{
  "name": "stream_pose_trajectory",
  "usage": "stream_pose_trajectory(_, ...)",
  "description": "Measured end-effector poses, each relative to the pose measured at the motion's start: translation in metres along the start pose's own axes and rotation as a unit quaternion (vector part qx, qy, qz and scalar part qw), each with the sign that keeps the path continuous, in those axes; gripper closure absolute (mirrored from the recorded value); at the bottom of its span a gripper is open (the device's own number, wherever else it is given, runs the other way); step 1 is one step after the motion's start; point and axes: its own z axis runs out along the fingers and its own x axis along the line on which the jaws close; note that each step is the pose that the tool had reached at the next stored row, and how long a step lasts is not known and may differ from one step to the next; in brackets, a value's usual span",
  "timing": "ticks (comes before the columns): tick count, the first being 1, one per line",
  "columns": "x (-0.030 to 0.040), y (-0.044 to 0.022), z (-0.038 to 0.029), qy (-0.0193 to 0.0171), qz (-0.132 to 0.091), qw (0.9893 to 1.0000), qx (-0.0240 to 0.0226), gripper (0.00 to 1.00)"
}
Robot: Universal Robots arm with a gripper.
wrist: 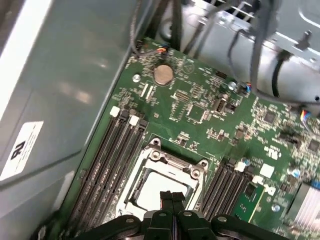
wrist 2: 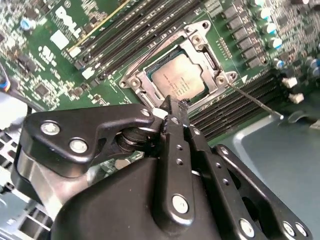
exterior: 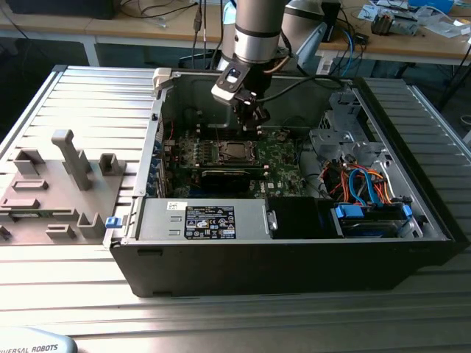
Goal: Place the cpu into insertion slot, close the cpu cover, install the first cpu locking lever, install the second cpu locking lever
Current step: 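Install the first cpu locking lever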
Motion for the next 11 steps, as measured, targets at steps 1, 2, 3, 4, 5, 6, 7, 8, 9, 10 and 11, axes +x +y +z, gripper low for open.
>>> stream_pose_trajectory(1,0.0,0.0,0.0001,-0.0004,-0.016,0.9999,-0.0006,0.89)
stream_pose_trajectory(2,0.0,0.0,0.0001,-0.001,-0.037,0.9993,-0.0013,0.89)
stream_pose_trajectory(3,0.0,0.0,0.0002,-0.0013,-0.049,0.9988,-0.0017,0.89)
stream_pose_trajectory(4,0.0,0.0,0.0002,-0.0015,-0.059,0.9983,-0.002,0.89)
stream_pose_trajectory(5,0.0,0.0,0.0002,-0.0018,-0.07,0.9975,-0.0024,0.89)
stream_pose_trajectory(6,0.0,0.0,0.0003,-0.0021,-0.08,0.9968,-0.0027,0.89)
stream_pose_trajectory(7,0.0,0.0,0.0003,-0.0024,-0.093,0.9957,-0.0031,0.89)
stream_pose_trajectory(8,0.0,0.0,0.0004,-0.0027,-0.103,0.9947,-0.0034,0.89)
stream_pose_trajectory(9,0.0,0.0,0.0004,-0.003,-0.114,0.9935,-0.0038,0.89)
stream_pose_trajectory(10,0.0,0.0,0.0005,-0.0032,-0.123,0.9924,-0.0041,0.89)
stream_pose_trajectory(11,0.0,0.0,0.0006,-0.0036,-0.138,0.9904,-0.0046,0.89)
